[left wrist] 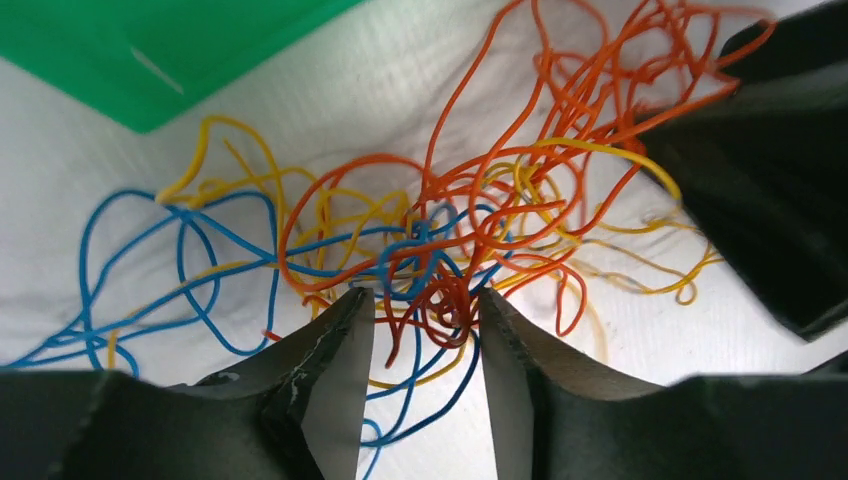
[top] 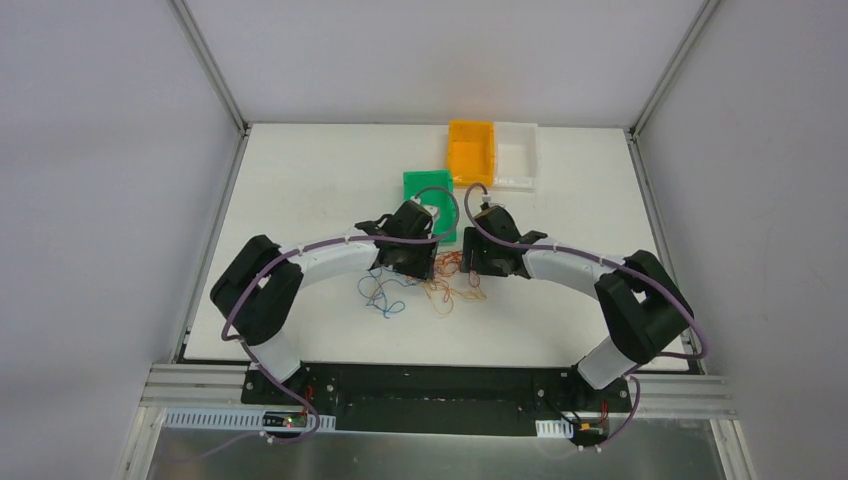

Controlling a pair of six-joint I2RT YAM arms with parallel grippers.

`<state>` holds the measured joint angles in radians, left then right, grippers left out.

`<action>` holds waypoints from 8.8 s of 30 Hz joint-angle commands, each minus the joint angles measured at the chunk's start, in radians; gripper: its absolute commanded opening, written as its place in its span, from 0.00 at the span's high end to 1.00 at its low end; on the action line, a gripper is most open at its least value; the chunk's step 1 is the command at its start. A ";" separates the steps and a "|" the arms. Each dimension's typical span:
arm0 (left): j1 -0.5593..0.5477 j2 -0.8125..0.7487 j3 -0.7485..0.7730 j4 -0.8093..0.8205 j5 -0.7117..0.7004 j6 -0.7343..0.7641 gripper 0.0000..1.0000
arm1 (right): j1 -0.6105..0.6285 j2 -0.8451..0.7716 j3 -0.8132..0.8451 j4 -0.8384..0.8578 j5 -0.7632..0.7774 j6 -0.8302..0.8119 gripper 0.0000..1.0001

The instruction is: Untangle the cables

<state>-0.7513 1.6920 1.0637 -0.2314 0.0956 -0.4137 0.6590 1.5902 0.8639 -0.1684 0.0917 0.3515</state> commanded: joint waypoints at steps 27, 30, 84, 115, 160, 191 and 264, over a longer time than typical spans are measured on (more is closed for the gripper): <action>0.187 -0.634 -0.378 -0.073 -0.158 -0.135 1.00 | -0.189 -0.296 -0.117 -0.290 0.364 0.298 0.50; 0.187 -0.638 -0.369 -0.080 -0.119 -0.132 0.98 | -0.189 -0.384 -0.143 -0.281 0.321 0.271 0.46; 0.237 -0.352 -0.205 -0.090 -0.088 -0.061 0.53 | 0.222 0.202 0.279 0.097 -0.041 -0.196 0.92; 0.482 -0.603 -0.291 -0.116 -0.018 -0.070 1.00 | -0.342 -0.625 -0.067 -0.258 -0.055 0.100 0.96; 0.080 -0.266 -0.178 0.362 0.183 0.213 0.06 | -0.053 -0.273 -0.044 -0.249 -0.008 0.028 0.56; 0.088 -0.129 -0.156 0.242 0.282 0.044 1.00 | -0.037 -0.392 0.009 -0.366 0.030 0.036 1.00; 0.210 -0.775 -0.258 -0.193 -0.068 0.103 0.32 | -0.270 -0.650 0.087 -0.420 -0.064 0.067 1.00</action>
<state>-0.4789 0.9138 0.7189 -0.5072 -0.0578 -0.4042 0.3885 0.9241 0.8017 -0.5636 0.1951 0.5018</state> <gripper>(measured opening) 0.647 0.007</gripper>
